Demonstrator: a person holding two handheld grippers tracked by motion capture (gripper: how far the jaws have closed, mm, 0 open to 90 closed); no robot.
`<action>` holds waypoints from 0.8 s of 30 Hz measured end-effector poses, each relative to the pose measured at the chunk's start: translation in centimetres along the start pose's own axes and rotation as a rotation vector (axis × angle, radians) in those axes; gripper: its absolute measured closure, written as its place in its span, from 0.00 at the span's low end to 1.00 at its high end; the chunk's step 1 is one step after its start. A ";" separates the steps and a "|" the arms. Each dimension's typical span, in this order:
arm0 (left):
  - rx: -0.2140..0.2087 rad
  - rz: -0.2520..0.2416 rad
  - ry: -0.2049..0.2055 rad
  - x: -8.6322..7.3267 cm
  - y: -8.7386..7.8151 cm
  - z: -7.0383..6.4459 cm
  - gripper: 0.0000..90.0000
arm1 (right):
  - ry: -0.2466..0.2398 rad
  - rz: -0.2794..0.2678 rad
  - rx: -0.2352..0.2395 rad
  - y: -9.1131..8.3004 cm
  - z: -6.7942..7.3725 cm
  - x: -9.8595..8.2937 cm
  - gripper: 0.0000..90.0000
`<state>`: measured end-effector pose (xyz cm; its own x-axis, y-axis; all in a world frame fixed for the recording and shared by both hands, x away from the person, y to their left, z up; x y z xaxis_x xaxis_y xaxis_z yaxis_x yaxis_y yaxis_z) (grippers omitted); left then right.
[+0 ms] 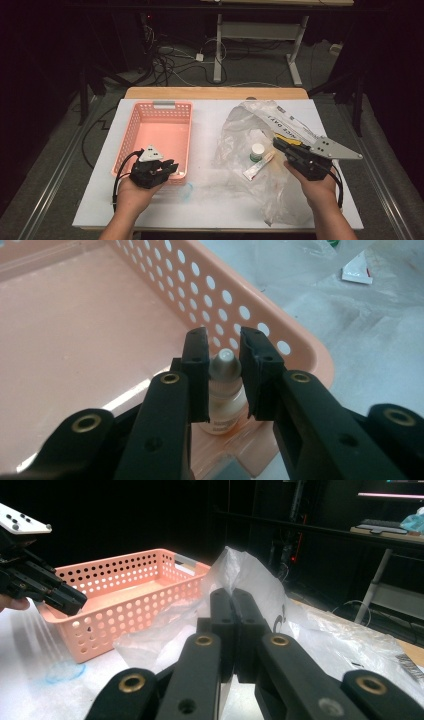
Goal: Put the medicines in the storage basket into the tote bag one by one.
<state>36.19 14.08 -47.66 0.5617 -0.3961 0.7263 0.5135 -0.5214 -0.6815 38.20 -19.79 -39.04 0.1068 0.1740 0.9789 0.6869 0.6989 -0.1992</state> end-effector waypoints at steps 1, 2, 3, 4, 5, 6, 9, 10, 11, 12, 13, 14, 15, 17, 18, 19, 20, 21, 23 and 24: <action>0.001 -0.003 0.001 0.0 0.0 0.0 0.82 | -0.001 0.001 -0.001 0.0 0.0 0.0 1.00; -0.001 -0.006 0.001 0.1 0.0 0.0 0.82 | 0.000 0.000 -0.002 0.0 -0.1 0.0 1.00; -0.008 -0.016 0.002 0.1 0.0 0.0 0.82 | 0.002 -0.001 -0.003 0.1 -0.1 0.1 1.00; -0.008 -0.026 0.002 0.2 0.0 -0.1 0.82 | 0.005 0.000 -0.006 0.1 -0.2 0.0 1.00; -0.008 -0.034 0.006 0.3 -0.1 -0.1 0.82 | 0.001 -0.002 -0.007 0.1 -0.3 0.0 1.00; -0.008 -0.045 0.008 0.3 -0.2 -0.1 0.82 | 0.007 0.000 -0.011 0.1 -0.4 0.0 1.00; -0.005 -0.081 0.008 0.6 -0.5 0.0 0.82 | 0.008 0.004 -0.018 0.2 -0.6 -0.1 1.00; -0.003 -0.092 0.004 0.7 -0.7 0.1 0.82 | 0.008 0.005 -0.019 0.2 -0.6 -0.2 1.00; 0.001 -0.106 0.003 0.8 -0.9 0.0 0.82 | 0.009 0.006 -0.018 0.2 -0.6 -0.2 1.00; 0.006 -0.114 0.008 0.9 -1.1 0.0 0.82 | 0.008 0.008 -0.017 0.2 -0.6 -0.3 1.00; 0.013 -0.127 0.010 1.1 -1.4 0.0 0.82 | 0.007 0.009 -0.016 0.2 -0.6 -0.3 1.00; 0.017 -0.141 0.011 1.3 -1.6 -0.1 0.82 | 0.009 0.009 -0.016 0.2 -0.5 -0.4 1.00; 0.021 -0.149 0.016 1.4 -1.8 -0.2 0.82 | 0.005 0.009 -0.013 0.2 -0.5 -0.4 1.00; 0.025 -0.179 0.023 1.9 -2.2 -0.6 0.82 | 0.005 0.010 -0.009 0.1 -0.3 -0.3 1.00; 0.026 -0.190 0.024 2.0 -2.5 -0.7 0.82 | 0.001 0.006 -0.008 0.1 -0.3 -0.2 1.00; 0.021 -0.206 0.021 2.2 -2.6 -0.9 0.82 | 0.003 0.005 -0.006 0.0 -0.2 -0.2 1.00; 0.019 -0.215 0.023 2.3 -2.8 -1.0 0.82 | 0.003 -0.001 -0.007 -0.1 -0.3 -0.1 1.00; 0.013 -0.224 0.023 2.4 -2.9 -1.2 0.82 | 0.004 -0.004 -0.008 -0.2 -0.3 0.0 1.00; 0.005 -0.241 0.023 2.7 -3.1 -1.5 0.82 | 0.000 -0.012 -0.010 -0.3 -0.4 0.1 1.00; 0.004 -0.247 0.024 2.9 -3.2 -1.6 0.82 | 0.004 -0.010 -0.010 -0.4 -0.4 0.1 1.00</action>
Point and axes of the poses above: each handheld gripper's, and its own axes: y roughly forward along the jaws, x roughly out of its top, z roughly to its left, the point moved 8 cm from there along y, roughly forward along the jaws
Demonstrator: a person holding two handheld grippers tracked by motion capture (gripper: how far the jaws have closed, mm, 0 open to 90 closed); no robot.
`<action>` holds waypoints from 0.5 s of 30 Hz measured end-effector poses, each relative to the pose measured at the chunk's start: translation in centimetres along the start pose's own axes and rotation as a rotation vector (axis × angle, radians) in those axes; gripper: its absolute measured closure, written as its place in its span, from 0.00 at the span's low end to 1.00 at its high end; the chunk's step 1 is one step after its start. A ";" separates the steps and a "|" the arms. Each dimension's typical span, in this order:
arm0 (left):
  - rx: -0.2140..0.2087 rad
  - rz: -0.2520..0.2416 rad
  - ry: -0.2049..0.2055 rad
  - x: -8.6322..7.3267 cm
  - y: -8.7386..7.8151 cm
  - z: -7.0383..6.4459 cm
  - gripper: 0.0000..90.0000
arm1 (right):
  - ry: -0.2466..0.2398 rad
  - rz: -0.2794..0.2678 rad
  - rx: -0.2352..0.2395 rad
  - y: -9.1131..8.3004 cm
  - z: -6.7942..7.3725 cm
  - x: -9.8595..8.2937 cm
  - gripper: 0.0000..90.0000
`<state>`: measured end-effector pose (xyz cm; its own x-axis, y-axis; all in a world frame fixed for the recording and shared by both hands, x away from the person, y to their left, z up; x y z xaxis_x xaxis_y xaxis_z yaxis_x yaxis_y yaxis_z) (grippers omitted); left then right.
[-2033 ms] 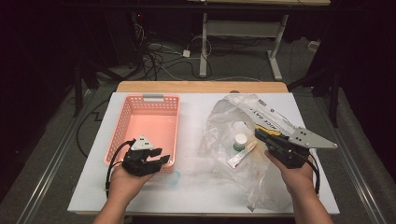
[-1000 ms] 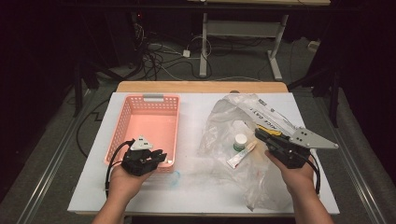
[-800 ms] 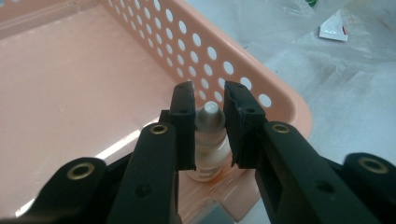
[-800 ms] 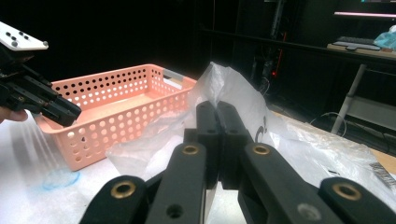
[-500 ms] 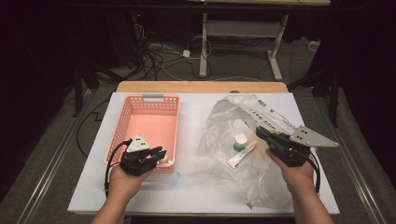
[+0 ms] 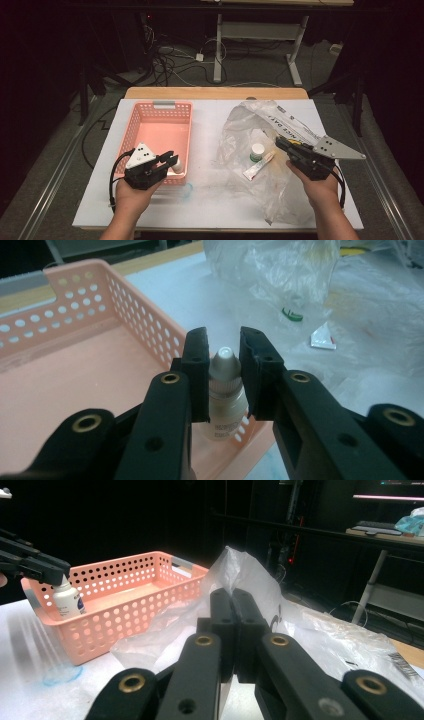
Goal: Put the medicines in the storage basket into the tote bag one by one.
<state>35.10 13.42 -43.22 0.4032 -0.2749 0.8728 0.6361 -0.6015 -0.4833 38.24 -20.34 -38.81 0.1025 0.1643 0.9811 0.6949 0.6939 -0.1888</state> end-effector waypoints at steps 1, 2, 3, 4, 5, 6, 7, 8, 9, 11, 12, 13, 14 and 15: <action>0.000 -0.008 0.003 0.2 -0.1 -0.1 0.82 | 0.000 0.000 -0.002 0.0 -0.1 0.0 1.00; -0.003 -0.015 0.005 0.3 -0.1 -0.2 0.82 | 0.005 -0.003 -0.004 -0.1 -0.1 0.1 1.00; -0.006 -0.021 0.005 0.5 -0.2 -0.3 0.82 | 0.007 -0.003 -0.004 -0.1 -0.1 0.1 1.00; -0.008 -0.029 0.006 0.6 -0.2 -0.5 0.82 | 0.003 -0.005 -0.004 -0.1 -0.2 0.1 1.00; -0.008 -0.036 0.010 0.8 -0.3 -0.6 0.82 | 0.005 -0.004 -0.004 -0.1 -0.2 0.1 1.00; -0.005 -0.041 0.017 1.0 -0.4 -0.7 0.82 | 0.002 -0.005 -0.004 0.0 -0.2 0.1 1.00; -0.001 -0.051 0.019 1.2 -0.5 -0.7 0.82 | 0.002 -0.003 -0.005 0.0 -0.2 0.0 1.00; -0.001 -0.059 0.022 1.3 -0.6 -0.8 0.82 | 0.008 0.002 -0.004 0.0 -0.2 -0.1 1.00; -0.003 -0.066 0.023 1.5 -0.7 -0.9 0.82 | 0.005 0.002 -0.006 0.1 -0.2 -0.1 1.00; 0.002 -0.080 0.029 1.9 -0.9 -1.0 0.82 | 0.004 0.004 -0.002 0.1 -0.1 -0.1 1.00; 0.004 -0.085 0.034 2.1 -1.1 -1.1 0.82 | 0.004 0.005 -0.002 0.2 0.0 -0.1 1.00; 0.002 -0.092 0.039 2.4 -1.2 -1.2 0.82 | 0.003 0.006 -0.001 0.2 0.0 -0.1 1.00; -0.002 -0.098 0.041 2.6 -1.3 -1.4 0.82 | 0.005 0.005 -0.001 0.2 0.0 -0.1 1.00; -0.007 -0.105 0.044 2.9 -1.3 -1.6 0.82 | 0.005 0.006 0.000 0.2 0.0 -0.2 1.00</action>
Point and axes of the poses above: each handheld gripper's, and its own axes: y roughly forward along the jaws, x roughly out of its top, z roughly to its left, the point moved 8 cm from there along y, roughly forward along the jaws
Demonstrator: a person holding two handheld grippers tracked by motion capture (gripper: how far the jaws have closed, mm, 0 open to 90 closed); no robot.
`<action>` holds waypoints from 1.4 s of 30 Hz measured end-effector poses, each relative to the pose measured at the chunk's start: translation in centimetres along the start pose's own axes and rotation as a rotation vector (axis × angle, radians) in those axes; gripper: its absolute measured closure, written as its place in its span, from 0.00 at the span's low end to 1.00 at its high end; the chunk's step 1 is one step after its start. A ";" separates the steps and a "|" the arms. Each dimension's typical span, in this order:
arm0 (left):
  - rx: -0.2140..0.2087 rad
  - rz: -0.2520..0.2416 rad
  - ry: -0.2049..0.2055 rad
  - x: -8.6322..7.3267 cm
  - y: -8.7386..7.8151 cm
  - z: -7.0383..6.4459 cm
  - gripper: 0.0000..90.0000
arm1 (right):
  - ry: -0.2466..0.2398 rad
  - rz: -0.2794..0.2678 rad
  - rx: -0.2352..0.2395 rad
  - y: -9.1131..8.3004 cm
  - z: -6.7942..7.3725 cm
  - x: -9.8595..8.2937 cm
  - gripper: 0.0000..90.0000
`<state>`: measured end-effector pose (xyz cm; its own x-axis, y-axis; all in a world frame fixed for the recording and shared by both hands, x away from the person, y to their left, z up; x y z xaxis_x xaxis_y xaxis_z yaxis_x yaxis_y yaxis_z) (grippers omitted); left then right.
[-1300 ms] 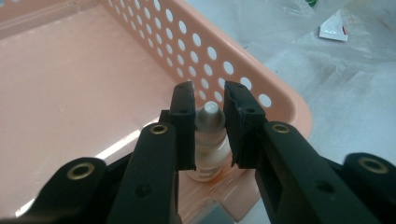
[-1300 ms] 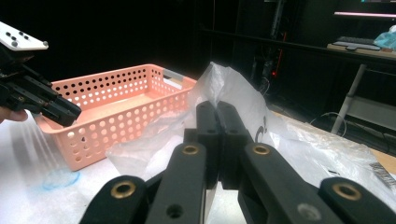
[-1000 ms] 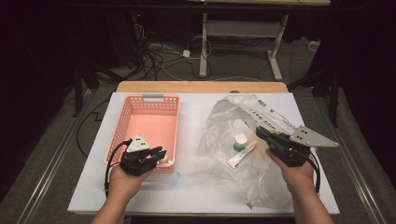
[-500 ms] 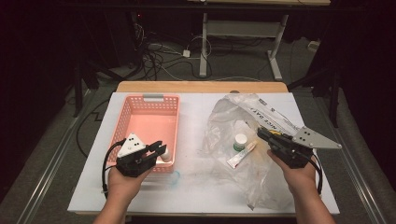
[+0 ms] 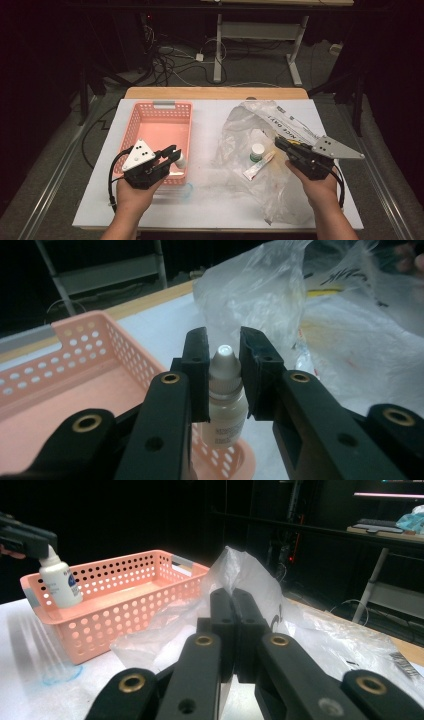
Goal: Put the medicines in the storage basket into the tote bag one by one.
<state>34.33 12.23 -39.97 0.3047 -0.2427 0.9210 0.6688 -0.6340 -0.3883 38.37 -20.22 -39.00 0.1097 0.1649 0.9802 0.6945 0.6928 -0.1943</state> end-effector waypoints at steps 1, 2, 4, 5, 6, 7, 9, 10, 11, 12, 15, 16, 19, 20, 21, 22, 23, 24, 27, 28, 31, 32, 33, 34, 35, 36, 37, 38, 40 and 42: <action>-0.005 -0.004 0.006 0.2 0.0 -0.2 0.82 | 0.001 0.000 0.001 0.0 0.0 0.0 1.00; -0.011 -0.007 0.012 0.5 0.1 -0.5 0.82 | 0.001 0.000 0.002 0.0 0.0 0.0 1.00; -0.030 -0.010 0.022 0.9 0.4 -1.2 0.82 | 0.000 0.000 0.002 0.0 0.0 0.0 1.00; -0.043 -0.012 0.022 1.0 0.6 -1.5 0.82 | -0.001 0.001 0.003 0.0 0.0 0.0 1.00; -0.053 -0.013 0.021 1.1 0.9 -1.8 0.82 | -0.001 0.001 0.002 0.0 0.1 0.0 1.00; -0.062 -0.014 0.022 1.2 1.2 -2.2 0.82 | 0.001 0.000 0.001 0.0 0.1 0.0 1.00; -0.082 -0.004 0.029 1.1 2.0 -2.9 0.82 | -0.003 -0.001 -0.001 0.0 0.0 0.0 1.00; -0.091 -0.002 0.033 1.1 2.4 -3.4 0.82 | -0.006 -0.001 0.000 0.0 0.0 0.0 1.00; -0.104 0.001 0.035 1.1 2.8 -3.8 0.82 | -0.007 -0.001 0.000 0.0 0.0 0.0 1.00; -0.116 0.004 0.036 1.1 3.2 -4.2 0.82 | -0.006 0.000 0.001 0.0 0.1 0.0 1.00; -0.146 0.016 0.046 0.9 4.5 -5.5 0.82 | -0.006 0.001 0.002 0.1 0.1 0.0 1.00; -0.156 0.020 0.048 0.9 5.0 -5.9 0.82 | -0.007 0.001 0.003 0.1 0.1 0.0 1.00; -0.184 0.026 0.056 0.9 6.2 -7.1 0.82 | -0.005 0.000 0.003 0.1 0.1 0.0 1.00; -0.193 0.028 0.058 0.9 6.7 -7.5 0.82 | -0.005 0.001 0.003 0.1 0.1 0.0 1.00; -0.201 0.027 0.060 0.9 7.1 -7.9 0.82 | -0.003 0.002 0.003 0.1 0.2 0.0 1.00; -0.211 0.028 0.063 1.0 7.6 -8.3 0.82 | -0.002 0.003 0.002 0.1 0.2 -0.1 1.00; -0.218 0.028 0.065 1.0 8.0 -8.7 0.82 | -0.003 0.003 0.003 0.1 0.2 -0.1 1.00; -0.226 0.029 0.068 1.0 8.5 -9.1 0.82 | -0.008 0.001 0.003 0.1 0.2 0.0 1.00; -0.238 0.033 0.078 1.2 9.8 -10.2 0.82 | -0.003 0.003 0.005 0.1 0.2 -0.1 1.00; -0.244 0.032 0.079 1.2 10.2 -10.5 0.82 | -0.002 0.003 0.005 0.1 0.2 -0.1 1.00; -0.259 0.030 0.082 1.4 11.4 -11.4 0.82 | 0.000 0.003 0.005 0.1 0.2 -0.1 1.00; -0.264 0.032 0.085 1.4 11.7 -11.6 0.82 | 0.000 0.003 0.005 0.1 0.2 -0.1 1.00; -0.268 0.032 0.087 1.5 12.1 -11.9 0.82 | 0.000 0.002 0.004 0.1 0.2 -0.1 1.00; -0.272 0.032 0.088 1.5 12.4 -12.1 0.82 | -0.002 0.002 0.005 0.1 0.1 -0.1 1.00; -0.276 0.032 0.091 1.6 12.7 -12.3 0.82 | -0.002 0.002 0.004 0.0 0.1 -0.1 1.00; -0.277 0.030 0.093 1.6 13.0 -12.5 0.82 | -0.001 0.002 0.005 0.0 0.1 -0.1 1.00; -0.276 0.028 0.094 1.7 13.2 -12.7 0.82 | -0.001 0.002 0.005 0.0 0.1 -0.1 1.00; -0.279 0.028 0.095 1.8 13.5 -12.8 0.82 | 0.000 0.003 0.004 0.0 0.1 -0.1 1.00; -0.282 0.031 0.098 1.9 14.0 -13.1 0.82 | -0.001 0.003 0.004 0.1 0.1 -0.1 1.00; -0.281 0.031 0.101 2.0 14.5 -13.2 0.82 | -0.001 0.003 0.004 0.1 0.1 -0.1 1.00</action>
Point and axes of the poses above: each handheld gripper's, and its own axes: y roughly forward along the jaws, x roughly out of its top, z roughly to its left, the point moved 8 cm from there along y, roughly forward along the jaws
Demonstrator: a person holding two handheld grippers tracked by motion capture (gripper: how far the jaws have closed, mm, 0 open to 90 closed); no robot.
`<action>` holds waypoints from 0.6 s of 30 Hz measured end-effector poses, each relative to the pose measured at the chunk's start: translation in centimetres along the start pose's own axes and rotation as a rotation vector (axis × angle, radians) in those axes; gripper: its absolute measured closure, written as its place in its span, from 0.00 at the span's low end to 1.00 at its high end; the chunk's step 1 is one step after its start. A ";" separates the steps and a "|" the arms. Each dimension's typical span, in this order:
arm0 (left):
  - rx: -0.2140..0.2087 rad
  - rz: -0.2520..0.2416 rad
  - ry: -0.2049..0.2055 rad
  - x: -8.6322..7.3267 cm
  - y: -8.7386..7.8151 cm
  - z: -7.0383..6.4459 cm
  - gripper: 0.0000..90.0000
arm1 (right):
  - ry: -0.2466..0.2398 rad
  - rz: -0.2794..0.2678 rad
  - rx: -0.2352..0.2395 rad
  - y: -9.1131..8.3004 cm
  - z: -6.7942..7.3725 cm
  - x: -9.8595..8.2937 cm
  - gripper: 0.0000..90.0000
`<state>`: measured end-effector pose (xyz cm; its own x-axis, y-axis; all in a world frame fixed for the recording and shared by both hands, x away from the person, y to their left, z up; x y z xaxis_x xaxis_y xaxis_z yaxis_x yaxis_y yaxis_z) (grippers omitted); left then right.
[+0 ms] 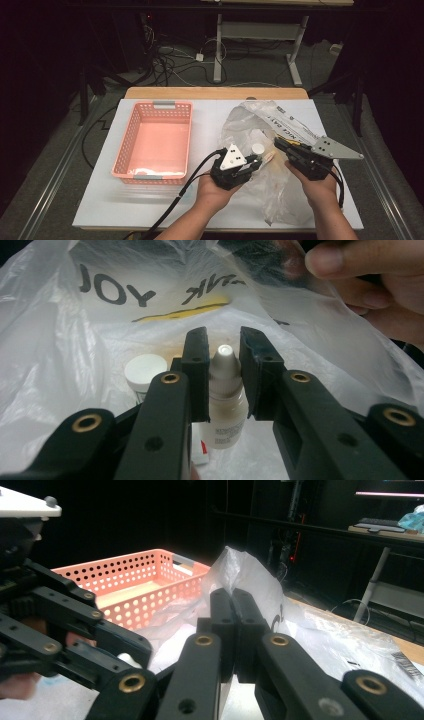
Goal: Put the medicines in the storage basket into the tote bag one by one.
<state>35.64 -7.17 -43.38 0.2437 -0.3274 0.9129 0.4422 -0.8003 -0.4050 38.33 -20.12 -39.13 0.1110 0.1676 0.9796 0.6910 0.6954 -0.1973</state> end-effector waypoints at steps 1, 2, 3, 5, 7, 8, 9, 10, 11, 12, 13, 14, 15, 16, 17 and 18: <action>0.002 -0.001 0.000 0.1 0.3 0.0 0.82 | 0.003 0.001 -0.001 0.0 0.0 0.0 1.00; 0.001 0.000 0.004 0.1 0.5 0.0 0.82 | 0.000 0.001 0.000 0.0 0.0 0.0 1.00; -0.003 0.000 0.007 0.1 0.8 0.0 0.82 | -0.001 0.001 0.000 0.0 0.0 0.0 1.00; -0.005 0.002 0.016 0.2 1.4 -0.1 0.82 | 0.000 0.001 -0.001 0.1 0.0 0.0 1.00; -0.007 0.002 0.013 0.2 2.0 -0.2 0.82 | 0.001 0.001 -0.001 0.1 0.0 0.0 1.00; -0.007 0.002 0.011 0.2 2.3 -0.2 0.82 | 0.001 0.001 -0.001 0.1 -0.1 0.0 1.00; -0.007 0.002 0.009 0.2 2.7 -0.3 0.82 | 0.002 0.001 -0.001 0.1 -0.1 -0.1 1.00; -0.006 0.003 0.011 0.2 3.1 -0.3 0.82 | -0.001 0.000 0.000 0.1 -0.1 0.0 1.00; -0.003 0.002 0.015 0.2 3.4 -0.4 0.82 | 0.000 -0.001 0.001 0.1 -0.1 -0.1 1.00; -0.001 0.002 0.015 0.2 3.8 -0.4 0.82 | 0.000 0.000 0.001 0.1 -0.1 -0.1 1.00; -0.002 0.001 0.009 0.2 4.1 -0.4 0.82 | 0.002 0.001 0.001 0.1 0.0 -0.1 1.00; 0.000 0.000 0.005 0.3 4.5 -0.4 0.82 | 0.002 0.001 0.001 0.1 0.0 -0.1 1.00; 0.000 -0.005 0.005 0.3 4.8 -0.4 0.82 | 0.000 0.000 0.001 0.1 -0.1 -0.1 1.00; 0.003 -0.006 0.009 0.4 5.1 -0.4 0.82 | -0.001 -0.001 0.001 0.1 -0.1 0.0 1.00; 0.007 -0.009 0.016 0.4 5.5 -0.4 0.82 | 0.002 0.000 0.000 0.1 -0.1 0.0 1.00; 0.008 -0.008 0.016 0.4 5.8 -0.3 0.82 | 0.002 -0.002 -0.002 0.0 -0.1 0.0 1.00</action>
<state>38.02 -12.08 -45.29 0.2262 -0.3289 0.9169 0.4513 -0.7988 -0.3979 38.43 -20.19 -39.15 0.1109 0.1654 0.9800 0.6924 0.6945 -0.1956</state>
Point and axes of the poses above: each handheld gripper's, and its own axes: y roughly forward along the jaws, x roughly out of its top, z roughly to its left, the point moved 8 cm from there along y, roughly forward along the jaws
